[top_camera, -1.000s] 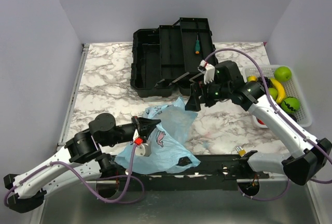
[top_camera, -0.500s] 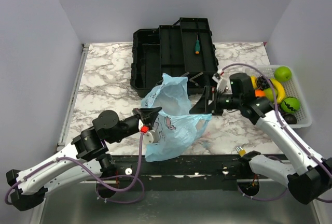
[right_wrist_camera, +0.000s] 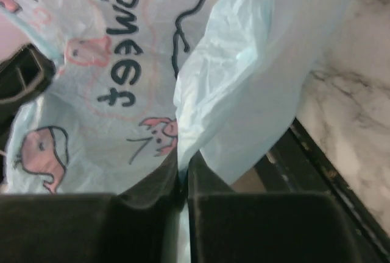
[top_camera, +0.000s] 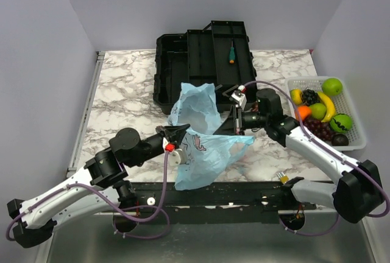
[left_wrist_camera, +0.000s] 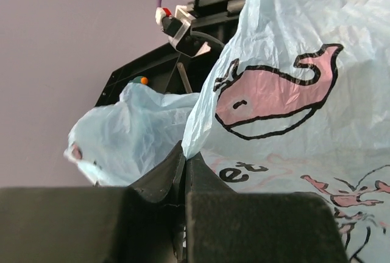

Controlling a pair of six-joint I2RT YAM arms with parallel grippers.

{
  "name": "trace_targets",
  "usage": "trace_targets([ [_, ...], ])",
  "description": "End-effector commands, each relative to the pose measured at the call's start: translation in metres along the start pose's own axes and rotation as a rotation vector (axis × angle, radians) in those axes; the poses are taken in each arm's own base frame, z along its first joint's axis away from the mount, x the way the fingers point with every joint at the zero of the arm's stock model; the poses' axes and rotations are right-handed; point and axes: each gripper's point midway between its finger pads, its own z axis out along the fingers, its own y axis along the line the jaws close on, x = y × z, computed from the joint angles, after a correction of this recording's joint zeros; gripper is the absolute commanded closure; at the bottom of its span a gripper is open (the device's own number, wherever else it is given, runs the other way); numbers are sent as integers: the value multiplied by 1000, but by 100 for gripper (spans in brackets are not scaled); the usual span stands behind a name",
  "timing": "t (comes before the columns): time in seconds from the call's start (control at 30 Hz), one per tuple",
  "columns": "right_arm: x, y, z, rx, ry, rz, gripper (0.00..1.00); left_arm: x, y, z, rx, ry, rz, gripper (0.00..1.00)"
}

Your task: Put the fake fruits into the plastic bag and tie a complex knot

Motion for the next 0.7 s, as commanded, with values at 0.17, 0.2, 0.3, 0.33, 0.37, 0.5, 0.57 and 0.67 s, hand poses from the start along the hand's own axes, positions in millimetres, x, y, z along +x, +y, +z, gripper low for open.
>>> trace_targets([
  [0.17,-79,-31,-85,593,-94,-449,99,32,-86,-92,490,117,94,100],
  [0.2,-82,-41,-92,652,-86,-492,100,40,-96,-99,538,151,74,100],
  [0.3,-87,-70,-106,790,-60,-551,99,58,-116,-105,594,196,48,100],
  [0.33,-85,-76,-106,801,-38,-548,99,64,-118,-102,582,201,45,100],
  [0.37,-85,-80,-104,808,-27,-539,99,66,-116,-95,559,195,54,100],
  [0.5,-88,-72,-94,739,0,-580,99,71,-112,-69,541,186,67,100],
  [0.57,-84,-62,-88,677,13,-593,97,68,-109,-56,555,184,55,100],
  [0.67,-80,-52,-87,646,32,-636,55,62,-104,-44,581,172,67,100],
])
